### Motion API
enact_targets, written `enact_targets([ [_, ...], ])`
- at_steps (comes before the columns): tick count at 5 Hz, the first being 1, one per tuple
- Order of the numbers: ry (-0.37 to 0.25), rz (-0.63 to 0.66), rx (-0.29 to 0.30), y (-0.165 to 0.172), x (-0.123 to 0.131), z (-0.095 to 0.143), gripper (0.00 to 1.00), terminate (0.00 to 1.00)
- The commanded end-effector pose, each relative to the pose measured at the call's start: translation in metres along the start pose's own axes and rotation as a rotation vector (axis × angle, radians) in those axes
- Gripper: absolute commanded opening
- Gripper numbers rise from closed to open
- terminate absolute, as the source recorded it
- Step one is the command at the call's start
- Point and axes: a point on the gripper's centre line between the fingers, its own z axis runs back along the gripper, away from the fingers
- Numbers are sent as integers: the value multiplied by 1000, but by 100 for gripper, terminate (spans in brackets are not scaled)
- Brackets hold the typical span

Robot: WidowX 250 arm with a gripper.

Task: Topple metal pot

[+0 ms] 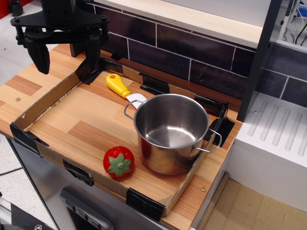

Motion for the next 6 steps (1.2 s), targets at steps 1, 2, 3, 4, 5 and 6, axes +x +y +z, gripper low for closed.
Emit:
enact_targets([
  [1,0,0,0,0,0,0,100,0],
  [2,9,132,-28,-29,-12,6,100,0],
  [3,-7,225,-56,-53,-19,10,100,0],
  [4,-37,325,-83,-87,-21,13,100,0],
  [5,-21,399,-127,-124,-26,14,100,0],
  [6,-1,471,-150,-155,-29,5,100,0],
])
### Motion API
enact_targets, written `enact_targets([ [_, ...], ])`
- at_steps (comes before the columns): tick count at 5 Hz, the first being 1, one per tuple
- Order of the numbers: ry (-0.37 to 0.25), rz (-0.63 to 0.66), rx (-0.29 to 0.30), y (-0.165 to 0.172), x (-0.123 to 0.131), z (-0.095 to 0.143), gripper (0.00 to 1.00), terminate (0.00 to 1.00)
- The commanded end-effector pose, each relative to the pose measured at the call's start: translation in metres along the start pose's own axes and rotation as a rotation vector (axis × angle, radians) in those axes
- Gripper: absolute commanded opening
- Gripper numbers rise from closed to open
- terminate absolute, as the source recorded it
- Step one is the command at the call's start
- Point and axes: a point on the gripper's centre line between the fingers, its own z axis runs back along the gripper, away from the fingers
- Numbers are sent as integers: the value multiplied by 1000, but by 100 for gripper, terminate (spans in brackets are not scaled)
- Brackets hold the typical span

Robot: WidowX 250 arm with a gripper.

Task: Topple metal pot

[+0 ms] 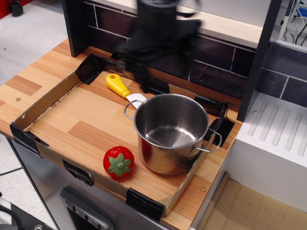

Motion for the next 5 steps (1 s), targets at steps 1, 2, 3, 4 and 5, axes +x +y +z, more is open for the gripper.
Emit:
enact_targets([
  [1,16,106,-73,-47,-11,-9,100,0],
  [2,2,98,-56,-48,-15,-26,100,0],
  [3,12,97,-37,-48,-20,-37,100,0],
  [4,16,106,-38,-49,-24,-46,100,0],
  [5,13,104,-44,-53,-26,-48,100,0],
])
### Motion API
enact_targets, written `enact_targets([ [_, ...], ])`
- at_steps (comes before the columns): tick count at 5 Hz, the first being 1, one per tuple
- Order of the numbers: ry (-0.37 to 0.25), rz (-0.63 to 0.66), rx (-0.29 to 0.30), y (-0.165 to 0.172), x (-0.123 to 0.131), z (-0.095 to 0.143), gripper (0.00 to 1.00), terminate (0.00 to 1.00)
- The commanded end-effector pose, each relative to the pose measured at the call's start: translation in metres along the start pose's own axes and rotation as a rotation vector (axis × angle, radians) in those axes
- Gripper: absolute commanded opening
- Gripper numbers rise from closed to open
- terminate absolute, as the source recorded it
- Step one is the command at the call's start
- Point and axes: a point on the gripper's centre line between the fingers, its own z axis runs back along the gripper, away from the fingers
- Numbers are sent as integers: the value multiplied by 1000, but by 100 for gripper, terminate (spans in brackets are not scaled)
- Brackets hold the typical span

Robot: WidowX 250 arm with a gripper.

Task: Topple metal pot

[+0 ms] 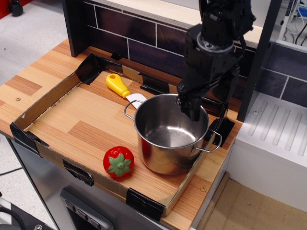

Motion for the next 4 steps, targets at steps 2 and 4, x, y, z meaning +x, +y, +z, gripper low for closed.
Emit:
enact_targets([
  [2,3,14,-38,-17,2,18,100,0],
  [4,1,30,-10,-23,4,16,100,0],
])
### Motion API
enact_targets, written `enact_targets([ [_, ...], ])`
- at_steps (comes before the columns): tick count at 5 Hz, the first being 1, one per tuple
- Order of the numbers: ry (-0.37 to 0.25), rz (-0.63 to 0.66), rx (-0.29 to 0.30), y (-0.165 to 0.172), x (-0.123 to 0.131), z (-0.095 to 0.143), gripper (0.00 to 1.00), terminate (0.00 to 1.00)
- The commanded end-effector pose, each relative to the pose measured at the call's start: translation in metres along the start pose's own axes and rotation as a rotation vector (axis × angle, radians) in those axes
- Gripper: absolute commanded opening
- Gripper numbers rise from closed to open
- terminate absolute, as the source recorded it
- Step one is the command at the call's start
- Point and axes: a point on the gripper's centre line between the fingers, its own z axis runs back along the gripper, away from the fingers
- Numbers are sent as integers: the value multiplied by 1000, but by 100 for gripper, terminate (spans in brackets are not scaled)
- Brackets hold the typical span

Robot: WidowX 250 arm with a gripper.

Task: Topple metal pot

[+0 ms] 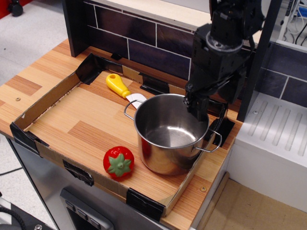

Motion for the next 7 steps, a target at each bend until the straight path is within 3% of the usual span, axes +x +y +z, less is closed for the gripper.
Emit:
enact_targets([
  [1,-31,9,-33,-18,8,9,100,0],
  [2,-37,6,-34,-17,9,7,100,0],
  [3,-19,14,-41,-16,8,9,0,0],
  [5,6,19,-34,-10,8,12,0,0],
  [7,47,28,-86,-8,11,39,0,0],
])
